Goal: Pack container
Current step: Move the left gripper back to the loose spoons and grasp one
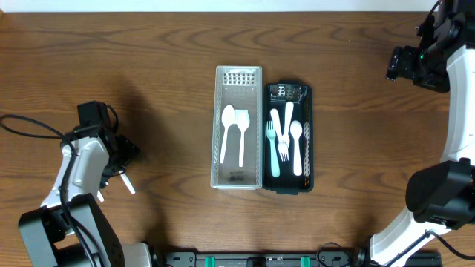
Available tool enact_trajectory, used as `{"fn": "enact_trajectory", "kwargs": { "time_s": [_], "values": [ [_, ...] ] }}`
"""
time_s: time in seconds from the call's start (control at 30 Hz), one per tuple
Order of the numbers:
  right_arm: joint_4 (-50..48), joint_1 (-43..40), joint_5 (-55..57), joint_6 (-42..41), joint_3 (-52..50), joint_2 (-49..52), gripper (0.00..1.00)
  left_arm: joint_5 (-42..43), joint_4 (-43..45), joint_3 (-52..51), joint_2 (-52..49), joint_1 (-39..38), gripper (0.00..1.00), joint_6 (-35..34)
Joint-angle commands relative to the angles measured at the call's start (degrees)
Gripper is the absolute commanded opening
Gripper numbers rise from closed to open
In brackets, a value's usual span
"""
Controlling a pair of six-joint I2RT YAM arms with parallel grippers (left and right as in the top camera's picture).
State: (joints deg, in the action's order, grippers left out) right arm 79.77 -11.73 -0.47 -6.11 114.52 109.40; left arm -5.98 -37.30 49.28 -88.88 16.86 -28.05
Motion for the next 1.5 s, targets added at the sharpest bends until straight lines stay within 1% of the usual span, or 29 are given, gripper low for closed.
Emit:
{"fn": "enact_trajectory", "kwargs": {
  "time_s": [0.0,0.2,0.57,0.63,0.7,0.83,0.93,0.97,1.0,1.07,1.1,1.17,1.37,1.47],
  "values": [
    [0.3,-0.3,-0.2,1.1,-0.3,0.2,0.83,2.8,2.2,-0.7,-2.0,0.2,0.86,4.1],
    [0.6,-0.3,-0.2,1.1,-0.3,0.2,0.83,7.4,5.3,-0.7,-5.8,0.2,0.86,6.8],
    [0.9,-0.3,-0.2,1.5,-0.3,0.2,0.83,7.6,5.5,-0.7,-12.6,0.2,0.86,6.8],
    [0.9,-0.3,-0.2,1.5,-0.3,0.2,0.83,7.6,5.5,-0.7,-12.9,0.2,0.85,6.8],
    [0.9,-0.3,-0.2,1.5,-0.3,0.2,0.83,7.6,5.4,-0.7,-12.9,0.2,0.79,6.8],
    [0.9,-0.3,-0.2,1.5,-0.3,0.2,0.83,7.6,5.2,-0.7,-12.9,0.2,0.54,6.8],
    [0.9,-0.3,-0.2,1.5,-0.3,0.2,0.83,8.4,5.1,-0.7,-12.9,0.2,0.42,6.8],
    [0.9,-0.3,-0.2,1.5,-0.3,0.2,0.83,8.6,5.1,-0.7,-12.9,0.2,0.34,6.8],
    [0.9,-0.3,-0.2,1.5,-0.3,0.2,0.83,8.6,5.0,-0.7,-12.9,0.2,0.27,6.8],
    [0.9,-0.3,-0.2,1.5,-0.3,0.2,0.83,8.6,5.0,-0.7,-12.9,0.2,0.19,6.8],
    [0.9,-0.3,-0.2,1.5,-0.3,0.2,0.83,8.6,4.9,-0.7,-12.9,0.2,0.13,6.8],
    [0.9,-0.3,-0.2,1.5,-0.3,0.2,0.83,8.6,4.9,-0.7,-12.9,0.2,0.06,6.8],
    [0.9,-0.3,-0.2,1.5,-0.3,0.2,0.83,8.6,4.8,-0.7,-12.5,0.2,0.06,6.9],
    [0.9,-0.3,-0.2,1.5,-0.3,0.2,0.83,8.6,4.1,-0.1,-10.5,0.0,0.06,8.3]
  ]
}}
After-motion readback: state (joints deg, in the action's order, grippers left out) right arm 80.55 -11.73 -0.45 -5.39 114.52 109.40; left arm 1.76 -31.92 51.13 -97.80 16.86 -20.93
